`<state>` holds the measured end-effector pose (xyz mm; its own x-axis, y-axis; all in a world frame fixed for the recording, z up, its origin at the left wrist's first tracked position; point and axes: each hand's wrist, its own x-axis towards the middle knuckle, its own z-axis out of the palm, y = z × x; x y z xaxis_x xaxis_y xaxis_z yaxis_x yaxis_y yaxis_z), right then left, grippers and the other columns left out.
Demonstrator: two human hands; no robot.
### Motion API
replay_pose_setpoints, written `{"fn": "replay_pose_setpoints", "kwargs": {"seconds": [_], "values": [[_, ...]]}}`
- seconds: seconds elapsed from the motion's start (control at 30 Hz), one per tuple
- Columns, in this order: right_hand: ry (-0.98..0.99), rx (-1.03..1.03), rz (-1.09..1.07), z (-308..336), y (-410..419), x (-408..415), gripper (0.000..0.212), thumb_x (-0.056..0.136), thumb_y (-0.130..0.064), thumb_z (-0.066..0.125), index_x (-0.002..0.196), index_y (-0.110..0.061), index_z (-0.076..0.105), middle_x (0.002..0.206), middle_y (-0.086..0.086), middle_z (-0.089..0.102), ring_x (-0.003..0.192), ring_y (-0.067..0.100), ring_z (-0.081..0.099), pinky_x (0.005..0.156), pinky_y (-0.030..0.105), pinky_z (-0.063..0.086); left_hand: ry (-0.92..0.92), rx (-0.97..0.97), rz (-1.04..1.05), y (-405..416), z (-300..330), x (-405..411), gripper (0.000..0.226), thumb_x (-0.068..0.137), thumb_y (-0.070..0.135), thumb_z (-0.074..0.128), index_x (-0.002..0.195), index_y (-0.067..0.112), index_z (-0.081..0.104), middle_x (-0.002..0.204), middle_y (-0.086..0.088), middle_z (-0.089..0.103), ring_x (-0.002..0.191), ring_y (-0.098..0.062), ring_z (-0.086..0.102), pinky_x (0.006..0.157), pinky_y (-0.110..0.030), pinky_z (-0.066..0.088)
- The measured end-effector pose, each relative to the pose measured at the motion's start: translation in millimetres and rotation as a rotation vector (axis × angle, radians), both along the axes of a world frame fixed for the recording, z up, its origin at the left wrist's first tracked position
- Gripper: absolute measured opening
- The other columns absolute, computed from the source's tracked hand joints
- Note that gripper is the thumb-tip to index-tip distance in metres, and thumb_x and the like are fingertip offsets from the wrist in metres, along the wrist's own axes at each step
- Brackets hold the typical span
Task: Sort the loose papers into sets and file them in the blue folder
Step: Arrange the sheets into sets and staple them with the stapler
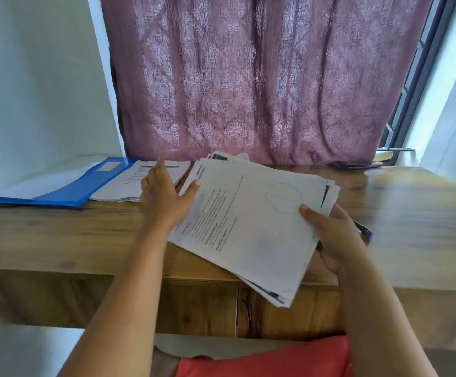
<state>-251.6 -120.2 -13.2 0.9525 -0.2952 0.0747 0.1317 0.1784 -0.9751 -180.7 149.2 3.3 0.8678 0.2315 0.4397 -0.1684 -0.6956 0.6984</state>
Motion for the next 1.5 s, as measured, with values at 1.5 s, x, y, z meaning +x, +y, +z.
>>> {"fn": "replay_pose_setpoints", "kwargs": {"seconds": [1.5], "values": [[-0.017,-0.13,-0.224,-12,-10,9,0.024,0.1,-0.01,0.043,0.116,-0.025,0.053,0.109,0.002,0.063,0.093,0.022,0.062,0.077,0.041,0.055,-0.131,-0.745,-0.094,-24,1,-38,0.022,0.098,0.025,0.055,0.118,0.022,0.048,0.11,-0.004,0.065,0.084,-0.011,0.068,0.06,-0.023,0.055]]}}
